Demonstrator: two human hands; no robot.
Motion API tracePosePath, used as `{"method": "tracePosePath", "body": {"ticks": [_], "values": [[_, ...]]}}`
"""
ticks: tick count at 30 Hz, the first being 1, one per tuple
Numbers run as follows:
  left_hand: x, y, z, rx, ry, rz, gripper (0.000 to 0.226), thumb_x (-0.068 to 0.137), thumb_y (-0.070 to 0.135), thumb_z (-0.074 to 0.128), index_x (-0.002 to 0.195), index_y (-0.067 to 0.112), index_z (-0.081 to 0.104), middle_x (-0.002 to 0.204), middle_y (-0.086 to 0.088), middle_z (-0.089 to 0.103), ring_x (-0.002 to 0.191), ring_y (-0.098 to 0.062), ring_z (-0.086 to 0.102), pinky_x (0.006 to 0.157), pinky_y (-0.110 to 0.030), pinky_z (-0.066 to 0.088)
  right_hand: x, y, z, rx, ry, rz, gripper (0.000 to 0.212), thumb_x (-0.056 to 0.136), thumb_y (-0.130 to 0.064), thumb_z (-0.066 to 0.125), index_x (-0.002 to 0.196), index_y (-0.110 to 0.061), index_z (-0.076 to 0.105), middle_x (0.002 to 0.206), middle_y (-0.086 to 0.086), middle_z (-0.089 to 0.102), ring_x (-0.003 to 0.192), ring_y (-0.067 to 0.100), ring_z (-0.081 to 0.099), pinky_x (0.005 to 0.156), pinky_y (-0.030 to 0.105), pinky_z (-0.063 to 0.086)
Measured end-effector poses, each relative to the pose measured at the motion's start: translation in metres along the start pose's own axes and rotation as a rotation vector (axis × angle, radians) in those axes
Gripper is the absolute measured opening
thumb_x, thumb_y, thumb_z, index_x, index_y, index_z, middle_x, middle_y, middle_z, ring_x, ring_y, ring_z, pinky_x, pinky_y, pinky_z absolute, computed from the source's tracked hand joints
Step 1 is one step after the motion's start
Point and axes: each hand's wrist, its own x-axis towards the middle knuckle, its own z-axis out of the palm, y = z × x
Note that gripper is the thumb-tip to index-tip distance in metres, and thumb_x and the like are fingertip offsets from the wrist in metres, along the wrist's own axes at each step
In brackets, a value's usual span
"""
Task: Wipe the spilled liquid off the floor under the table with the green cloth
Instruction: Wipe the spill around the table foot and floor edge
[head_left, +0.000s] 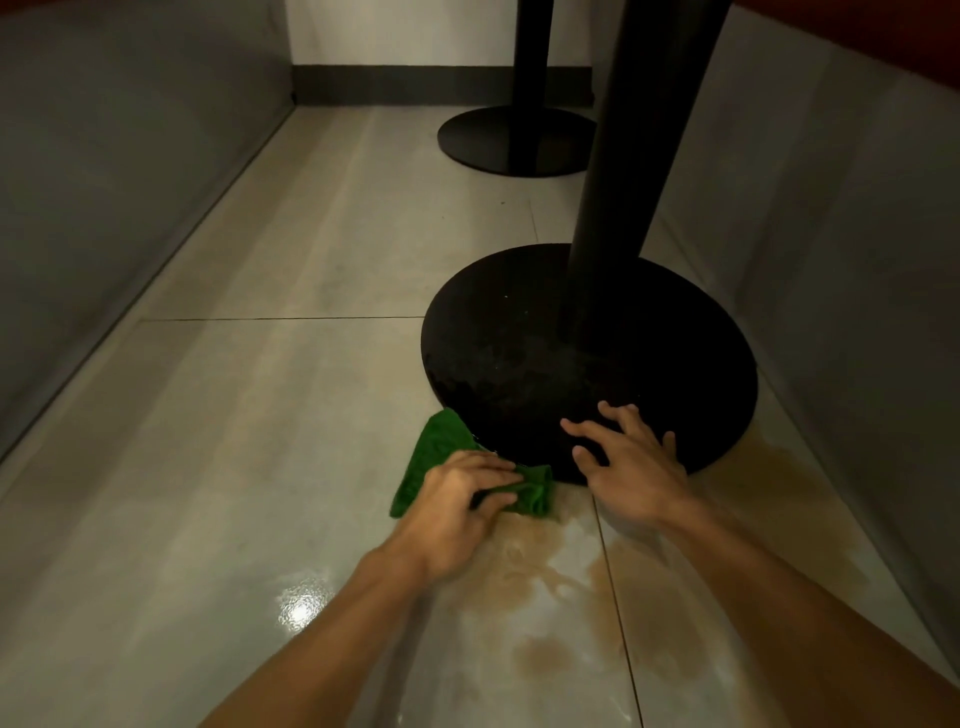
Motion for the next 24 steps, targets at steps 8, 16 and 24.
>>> {"method": "tracePosePath", "body": {"ticks": [8,16,24], "values": [[0.022,-0.041,-0.045,0.157,0.135,-0.175,0.024,0.08,0.035,0.073,0.103,0.028,0.075,0.11,0.009,0.063,0.109,-0.014,0.05,0.096,-0.022,0.034,-0.001,-0.002,-0.003,0.022,-0.012,0.005,0.04,0.1,-0.044,0.037,0.139,-0.05,0.035,0.158,-0.011,0.01,0.147,0.014,-0.008,0.116,0.049,-0.008],[0.005,-0.049,-0.041,0.271,0.082,-0.095,0.031,0.089,0.044,0.059,0.115,0.03,0.069,0.111,0.008,0.061,0.108,-0.014,0.051,0.095,-0.021,0.036,-0.002,0.0,-0.001,0.022,0.0,-0.002,0.041,0.099,-0.042,0.04,0.139,-0.05,0.035,0.158,-0.01,0.009,0.147,0.014,-0.009,0.116,0.049,-0.008],[-0.079,-0.009,-0.026,0.329,0.095,-0.033,0.037,0.088,0.053,0.049,0.113,0.034,0.069,0.096,0.012,0.058,0.089,-0.013,0.052,0.077,-0.033,0.048,-0.003,0.004,0.003,-0.006,0.008,-0.019,0.043,0.099,-0.042,0.039,0.141,-0.05,0.031,0.16,-0.008,0.006,0.147,0.015,-0.01,0.117,0.051,-0.009]]}}
